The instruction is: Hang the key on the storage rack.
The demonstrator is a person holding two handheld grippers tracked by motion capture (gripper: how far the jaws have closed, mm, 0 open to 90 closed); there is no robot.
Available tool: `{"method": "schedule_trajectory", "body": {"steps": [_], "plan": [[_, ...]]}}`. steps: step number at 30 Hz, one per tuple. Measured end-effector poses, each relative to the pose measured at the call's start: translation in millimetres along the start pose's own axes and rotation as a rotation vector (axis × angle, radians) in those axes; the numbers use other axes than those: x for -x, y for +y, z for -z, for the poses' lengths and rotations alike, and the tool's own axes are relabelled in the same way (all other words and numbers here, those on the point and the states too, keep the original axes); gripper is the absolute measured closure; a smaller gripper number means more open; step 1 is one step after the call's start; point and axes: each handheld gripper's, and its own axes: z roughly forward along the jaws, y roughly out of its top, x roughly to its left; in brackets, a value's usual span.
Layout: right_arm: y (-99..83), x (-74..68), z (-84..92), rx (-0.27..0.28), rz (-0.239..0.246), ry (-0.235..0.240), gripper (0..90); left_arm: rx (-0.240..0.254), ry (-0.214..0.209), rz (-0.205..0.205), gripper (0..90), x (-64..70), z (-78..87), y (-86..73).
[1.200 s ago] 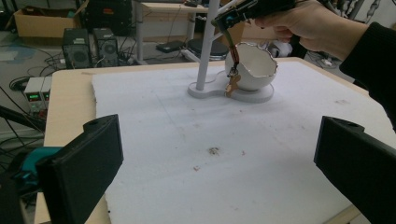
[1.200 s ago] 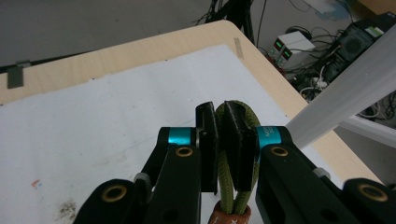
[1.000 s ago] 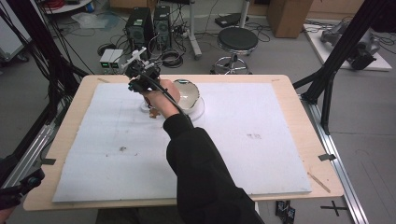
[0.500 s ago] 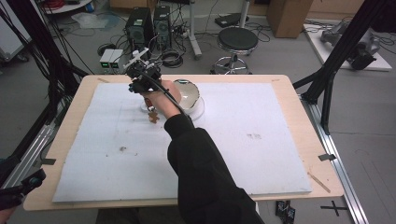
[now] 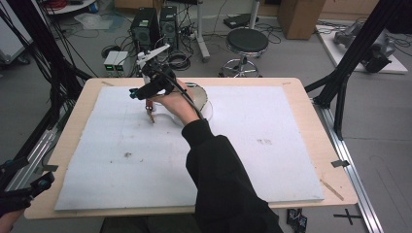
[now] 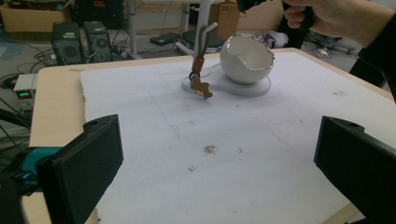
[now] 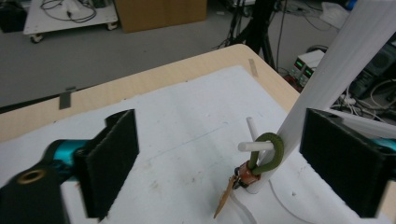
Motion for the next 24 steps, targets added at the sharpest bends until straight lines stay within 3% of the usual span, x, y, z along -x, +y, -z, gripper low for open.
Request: {"method": "schedule_trajectory", "body": {"steps": [3, 6, 9, 12, 19, 21, 24], "plan": [[-3.2, 1.8, 11.2, 0.01, -0.004, 0.028, 11.1, -0.001, -0.018, -0.013, 1.7, 0.3, -9.3, 4.4], [-8.3, 6.3, 24.3, 0.02, -0.053, 0.044, 11.1, 0.004, -0.033, -0.012, 1.7, 0.7, -18.5, 8.1], [-17.1, 11.7, 40.2, 0.001, -0.076, 0.026, 11.1, 0.017, -0.033, -0.017, 1.7, 2.0, -28.8, 12.4], [-31.9, 18.1, 60.2, 0.043, -0.076, 0.012, 11.1, 0.015, -0.055, -0.028, 1.7, 4.4, -41.9, 16.9], [-70.1, 35.9, 102.2, 0.06, -0.151, -0.051, 11.1, -0.011, -0.096, -0.049, 1.7, 10.5, -75.4, 21.2], [-83.0, 38.6, 118.0, 0.097, -0.193, -0.046, 11.1, -0.018, -0.106, -0.058, 1.7, 13.2, -86.3, 21.6], [-98.7, 38.5, 137.4, 0.127, -0.203, -0.059, 11.1, -0.027, -0.127, -0.065, 1.7, 16.7, -100.2, 22.5]]}}
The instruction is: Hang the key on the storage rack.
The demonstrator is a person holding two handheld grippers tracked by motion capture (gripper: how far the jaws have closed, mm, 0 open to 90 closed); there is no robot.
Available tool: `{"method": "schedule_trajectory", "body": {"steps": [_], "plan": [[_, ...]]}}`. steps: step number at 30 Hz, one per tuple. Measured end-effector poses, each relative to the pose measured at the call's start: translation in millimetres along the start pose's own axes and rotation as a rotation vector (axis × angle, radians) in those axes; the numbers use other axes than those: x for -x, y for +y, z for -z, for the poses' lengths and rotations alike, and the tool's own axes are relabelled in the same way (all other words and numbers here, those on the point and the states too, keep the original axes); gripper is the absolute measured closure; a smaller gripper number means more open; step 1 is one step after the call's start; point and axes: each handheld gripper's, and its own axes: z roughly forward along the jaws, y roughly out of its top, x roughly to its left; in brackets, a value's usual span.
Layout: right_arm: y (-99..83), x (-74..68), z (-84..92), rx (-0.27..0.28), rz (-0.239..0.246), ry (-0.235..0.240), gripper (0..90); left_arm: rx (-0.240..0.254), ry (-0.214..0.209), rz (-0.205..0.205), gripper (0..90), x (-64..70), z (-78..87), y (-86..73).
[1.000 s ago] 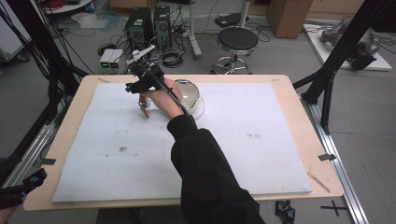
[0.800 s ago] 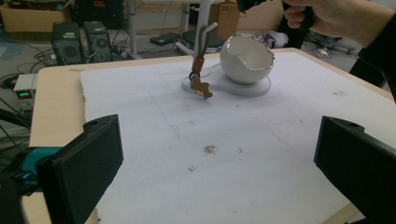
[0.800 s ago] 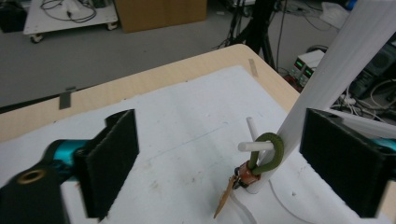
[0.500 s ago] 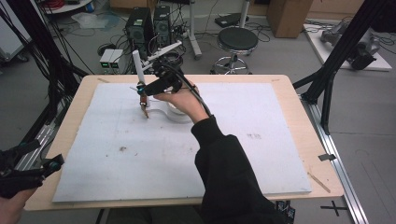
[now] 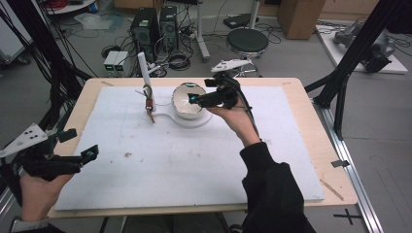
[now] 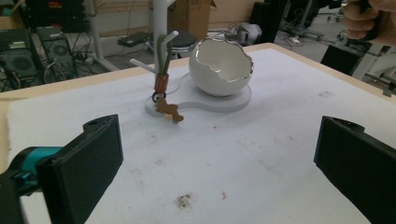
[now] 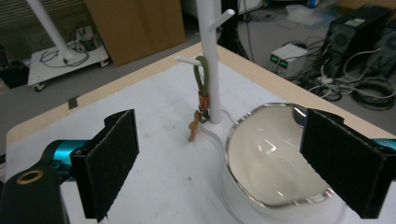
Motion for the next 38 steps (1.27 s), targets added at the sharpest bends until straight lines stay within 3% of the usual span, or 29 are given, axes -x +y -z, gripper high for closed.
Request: {"method": "schedule_trajectory", "body": {"steps": [4, 6, 15, 20, 22, 24, 26, 28, 30, 33, 36, 38], "plan": [[-17.7, 8.4, 26.8, 0.023, 0.0, -0.05, 11.1, -0.01, -0.025, -0.004, 1.7, 1.3, -14.8, 2.2], [-27.6, 12.6, 40.3, 0.023, 0.014, -0.098, 11.1, -0.011, -0.037, -0.002, 1.7, 0.8, -21.4, 4.0], [-68.2, 19.8, 93.0, 0.039, 0.01, -0.185, 11.0, 0.006, -0.075, 0.002, 1.7, 2.3, -47.6, 13.7], [-90.1, 24.1, 123.0, 0.046, -0.013, -0.226, 11.0, 0.008, -0.075, -0.003, 1.7, 2.3, -57.8, 15.2], [-102.2, 28.8, 134.1, 0.048, -0.01, -0.246, 11.0, -0.008, -0.05, -0.023, 1.7, 1.4, -62.4, 12.7], [-112.8, 33.0, 141.7, 0.037, -0.021, -0.264, 11.0, -0.021, -0.055, -0.005, 1.7, -2.1, -67.0, 9.3], [-125.6, 36.6, 151.6, 0.051, -0.04, -0.266, 11.0, -0.024, -0.049, 0.003, 1.7, -3.6, -69.3, 7.7], [-136.6, 40.4, 163.0, 0.063, -0.025, -0.268, 11.0, -0.023, -0.047, 0.005, 1.7, -4.3, -71.9, 7.5], [-141.6, 43.2, 173.3, 0.029, -0.04, -0.289, 11.0, -0.02, -0.051, 0.002, 1.7, -3.3, -73.4, 7.7], [-150.5, 46.8, 183.4, 0.052, -0.051, -0.268, 11.0, -0.029, -0.056, -0.006, 1.7, -2.5, -75.8, 7.9], [-159.3, 52.0, 194.3, 0.075, -0.096, -0.294, 11.1, -0.03, -0.06, -0.002, 1.7, -1.0, -76.7, 8.3], [-164.0, 55.0, 198.6, 0.098, -0.112, -0.286, 11.0, -0.034, -0.062, -0.005, 1.7, 1.4, -77.8, 8.6]]}}
